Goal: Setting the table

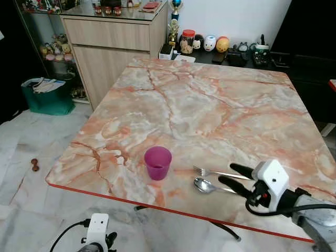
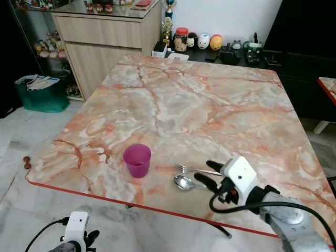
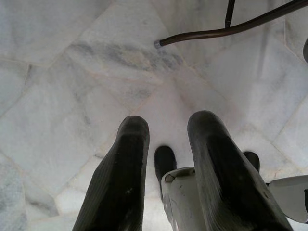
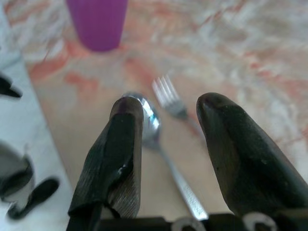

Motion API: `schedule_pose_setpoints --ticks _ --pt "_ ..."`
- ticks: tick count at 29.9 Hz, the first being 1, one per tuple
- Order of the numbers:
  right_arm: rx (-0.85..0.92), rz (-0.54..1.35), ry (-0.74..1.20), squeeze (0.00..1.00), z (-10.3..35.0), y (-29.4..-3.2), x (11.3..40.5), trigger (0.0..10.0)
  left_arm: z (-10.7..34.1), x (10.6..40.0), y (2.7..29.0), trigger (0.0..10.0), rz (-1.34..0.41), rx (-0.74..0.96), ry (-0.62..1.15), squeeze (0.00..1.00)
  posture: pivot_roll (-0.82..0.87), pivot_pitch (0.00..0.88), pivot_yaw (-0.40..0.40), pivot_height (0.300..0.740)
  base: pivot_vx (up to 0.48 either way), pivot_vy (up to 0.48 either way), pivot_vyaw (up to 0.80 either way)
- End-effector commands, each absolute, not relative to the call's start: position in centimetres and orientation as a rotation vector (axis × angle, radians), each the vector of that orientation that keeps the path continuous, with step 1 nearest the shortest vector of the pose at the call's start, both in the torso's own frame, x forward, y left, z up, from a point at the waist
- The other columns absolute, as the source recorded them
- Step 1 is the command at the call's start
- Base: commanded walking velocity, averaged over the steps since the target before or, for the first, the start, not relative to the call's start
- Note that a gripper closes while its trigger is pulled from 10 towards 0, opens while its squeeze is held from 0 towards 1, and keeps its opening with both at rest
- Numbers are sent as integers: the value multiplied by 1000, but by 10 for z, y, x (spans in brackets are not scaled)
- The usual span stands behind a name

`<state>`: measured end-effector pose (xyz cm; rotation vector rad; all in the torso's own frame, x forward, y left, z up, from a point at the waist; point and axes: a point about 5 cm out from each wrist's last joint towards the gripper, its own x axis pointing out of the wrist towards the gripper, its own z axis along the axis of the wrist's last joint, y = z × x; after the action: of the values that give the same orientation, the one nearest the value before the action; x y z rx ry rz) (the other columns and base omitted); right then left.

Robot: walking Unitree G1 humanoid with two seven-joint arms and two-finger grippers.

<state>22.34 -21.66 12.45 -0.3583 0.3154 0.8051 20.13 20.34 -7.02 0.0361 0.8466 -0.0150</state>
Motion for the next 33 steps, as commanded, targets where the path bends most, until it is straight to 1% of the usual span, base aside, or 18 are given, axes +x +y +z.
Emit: schedule_pose_setpoints --ticks 1,3,6,10,14,19,22,26,30,33 --pt "-386 825 358 0 121 -218 224 10000 -71 200 203 10000 -16 30 864 0 10 0 -19 740 0 0 0" --pt "-399 800 391 0 117 -225 228 10000 -71 200 203 10000 -17 29 865 0 10 0 -19 740 0 0 0" --pt "-377 837 425 0 115 -228 225 10000 -71 200 204 10000 -17 28 866 0 10 0 -19 740 0 0 0" --pt "-435 824 477 0 111 -238 227 10000 -71 200 204 10000 -18 27 866 0 16 0 -16 740 0 0 0" --pt "-398 859 478 0 115 -241 226 10000 -72 200 203 10000 -17 21 867 0 19 0 -17 740 0 0 0" --pt "-449 866 545 0 108 -251 224 10000 -72 200 202 10000 -19 18 867 0 20 0 -13 740 0 0 0" --pt "-426 865 563 0 104 -252 224 10000 -72 200 202 10000 -21 16 869 0 23 0 -13 740 0 0 0" --pt "-463 829 566 0 98 -255 228 10000 -72 200 202 10000 -22 16 870 0 21 0 -10 740 0 0 0" --pt "-438 846 538 0 97 -250 232 10000 -72 200 201 10000 -23 16 870 0 25 0 -9 740 0 0 0" --pt "-449 829 515 0 98 -248 240 10000 -72 200 201 10000 -25 15 873 0 18 0 -3 740 0 0 0"
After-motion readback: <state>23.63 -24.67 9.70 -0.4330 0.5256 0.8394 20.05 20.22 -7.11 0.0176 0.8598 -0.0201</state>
